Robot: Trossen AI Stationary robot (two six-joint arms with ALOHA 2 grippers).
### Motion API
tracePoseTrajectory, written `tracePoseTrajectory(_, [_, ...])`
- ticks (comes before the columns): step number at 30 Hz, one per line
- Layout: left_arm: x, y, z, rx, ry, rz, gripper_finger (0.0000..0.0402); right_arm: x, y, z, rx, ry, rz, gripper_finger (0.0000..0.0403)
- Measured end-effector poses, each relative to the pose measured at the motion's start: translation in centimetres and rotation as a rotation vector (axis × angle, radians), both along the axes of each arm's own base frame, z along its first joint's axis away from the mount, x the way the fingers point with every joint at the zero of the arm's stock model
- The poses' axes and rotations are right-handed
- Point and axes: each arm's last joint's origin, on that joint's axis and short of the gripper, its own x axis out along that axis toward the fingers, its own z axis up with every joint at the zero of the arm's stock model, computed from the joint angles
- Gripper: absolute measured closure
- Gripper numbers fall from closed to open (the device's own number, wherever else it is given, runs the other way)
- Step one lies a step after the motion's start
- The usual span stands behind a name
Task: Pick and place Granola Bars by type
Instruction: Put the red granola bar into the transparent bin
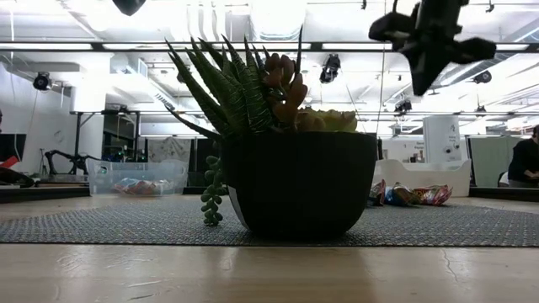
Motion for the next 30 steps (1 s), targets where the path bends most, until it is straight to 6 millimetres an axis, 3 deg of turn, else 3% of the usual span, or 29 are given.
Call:
tracePoseTrajectory(11, [0.0,0.0,0.0,-0.001,0.0,0.0,0.0402,-0.5,-1.1,-4.6,0.098,0.018,-0.033,0.0394])
tracePoseTrajectory(30, [0.0,0.0,0.0,-0.003,-0.004,0.001,0.0402,1.0,-4.6,-7.7,0.194,0.046,0.005,0.0394])
